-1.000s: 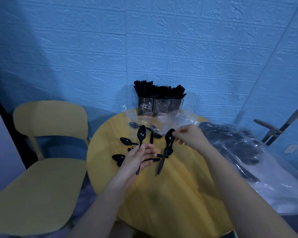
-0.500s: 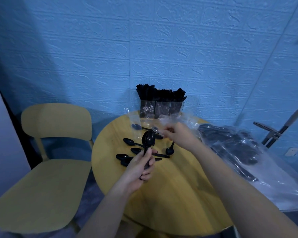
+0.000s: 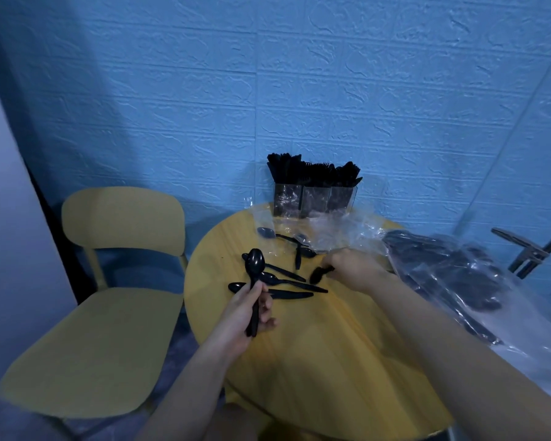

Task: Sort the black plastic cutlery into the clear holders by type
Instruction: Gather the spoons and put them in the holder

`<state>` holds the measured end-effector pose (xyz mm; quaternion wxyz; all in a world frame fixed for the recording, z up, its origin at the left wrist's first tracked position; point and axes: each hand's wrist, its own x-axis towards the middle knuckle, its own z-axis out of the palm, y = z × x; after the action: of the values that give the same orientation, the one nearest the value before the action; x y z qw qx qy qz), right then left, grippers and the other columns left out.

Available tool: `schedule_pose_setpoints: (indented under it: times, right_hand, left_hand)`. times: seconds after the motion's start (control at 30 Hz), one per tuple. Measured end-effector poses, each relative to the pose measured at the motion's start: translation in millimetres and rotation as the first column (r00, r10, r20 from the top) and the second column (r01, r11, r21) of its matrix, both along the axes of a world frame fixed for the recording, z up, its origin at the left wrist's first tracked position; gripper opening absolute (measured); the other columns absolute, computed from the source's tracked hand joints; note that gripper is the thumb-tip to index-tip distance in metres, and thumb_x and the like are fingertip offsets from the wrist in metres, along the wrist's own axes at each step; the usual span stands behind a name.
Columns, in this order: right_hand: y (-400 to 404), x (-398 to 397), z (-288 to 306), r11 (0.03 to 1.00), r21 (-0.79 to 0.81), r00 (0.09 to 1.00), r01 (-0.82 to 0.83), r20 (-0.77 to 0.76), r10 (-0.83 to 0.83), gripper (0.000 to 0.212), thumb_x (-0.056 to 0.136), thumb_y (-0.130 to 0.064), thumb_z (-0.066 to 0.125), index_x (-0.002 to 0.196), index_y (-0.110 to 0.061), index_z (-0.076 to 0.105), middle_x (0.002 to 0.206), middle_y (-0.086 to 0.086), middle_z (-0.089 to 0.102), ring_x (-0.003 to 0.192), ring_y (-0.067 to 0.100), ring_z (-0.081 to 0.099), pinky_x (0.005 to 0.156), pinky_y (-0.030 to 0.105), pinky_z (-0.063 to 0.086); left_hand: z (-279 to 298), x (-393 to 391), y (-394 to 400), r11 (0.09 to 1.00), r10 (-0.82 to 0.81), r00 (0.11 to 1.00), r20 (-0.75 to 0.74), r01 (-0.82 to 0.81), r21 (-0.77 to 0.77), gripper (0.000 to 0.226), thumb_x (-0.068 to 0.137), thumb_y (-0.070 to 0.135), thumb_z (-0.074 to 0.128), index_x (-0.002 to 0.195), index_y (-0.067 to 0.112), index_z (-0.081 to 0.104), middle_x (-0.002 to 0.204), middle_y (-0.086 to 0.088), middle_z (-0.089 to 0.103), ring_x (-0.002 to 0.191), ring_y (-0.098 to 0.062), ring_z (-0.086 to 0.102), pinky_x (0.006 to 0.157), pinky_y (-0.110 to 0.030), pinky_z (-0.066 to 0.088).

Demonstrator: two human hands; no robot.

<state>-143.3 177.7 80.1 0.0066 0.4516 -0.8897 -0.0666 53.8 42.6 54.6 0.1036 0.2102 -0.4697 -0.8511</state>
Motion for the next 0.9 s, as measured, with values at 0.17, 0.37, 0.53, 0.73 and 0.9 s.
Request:
schedule_pose_setpoints:
  times: [0.17,0.37,0.53,0.73,0.9]
  right_hand:
    - [-13.6,30.4,19.1,0.878,-0.447,0.948,0.172,0.317,-0.024,0.018,0.09,-0.032,0.062,0.102,-0.019,0.068,0.094,-0.004,0.066,0.08,0.011,0.057,0.064,0.02,0.041]
    - [-34.9,70.3,35.4,0.757,-0.537,0.668,0.371,0.721,0.184,0.014,0.085,-0.028,0.07,0.074,-0.019,0.072,0.064,-0.002,0.06,0.058,0.006,0.052,0.059,0.018,0.043]
    - [-52.3,81.0,34.8,0.719,-0.552,0.648,0.422,0.738,0.186,0.017,0.082,-0.024,0.073,0.092,-0.01,0.073,0.062,-0.009,0.06,0.054,0.001,0.051,0.049,0.005,0.037]
    - [-66.4,88.2,24.5,0.681,-0.561,0.593,0.47,0.773,0.227,0.016,0.081,-0.023,0.074,0.087,-0.009,0.072,0.07,0.001,0.064,0.057,0.006,0.054,0.061,0.018,0.047]
    - [-65.2,73.4,14.9,0.773,-0.553,0.783,0.31,0.609,0.122,0.022,0.081,-0.032,0.073,0.091,-0.013,0.071,0.088,-0.002,0.068,0.079,0.008,0.059,0.07,0.02,0.044]
  left_hand:
    - [-0.5,-5.3,4.0,0.997,0.072,0.997,-0.026,-0.072,0.004,0.022,0.101,0.019,0.04,0.092,0.004,0.053,0.075,-0.011,0.066,0.069,-0.024,0.067,0.071,-0.039,0.056]
    - [-0.6,-8.3,9.5,0.996,0.065,0.996,-0.055,-0.069,-0.064,0.025,0.103,0.024,0.036,0.103,0.006,0.053,0.099,-0.014,0.07,0.092,-0.023,0.07,0.078,-0.03,0.055]
    - [-2.5,-4.2,8.3,0.962,0.131,0.991,-0.011,-0.13,-0.238,0.025,0.102,0.025,0.037,0.1,0.012,0.058,0.072,-0.002,0.059,0.061,-0.011,0.058,0.057,-0.023,0.046]
    - [-0.4,6.6,1.6,0.986,0.06,0.996,-0.068,-0.07,-0.154,0.03,0.102,0.026,0.038,0.096,0.011,0.063,0.086,-0.004,0.068,0.082,-0.019,0.064,0.073,-0.034,0.05]
    - [-7.6,17.8,-9.1,0.99,0.093,0.993,-0.077,-0.1,-0.095,0.027,0.101,0.029,0.037,0.103,0.011,0.058,0.064,0.002,0.044,0.048,-0.008,0.043,0.048,-0.024,0.043]
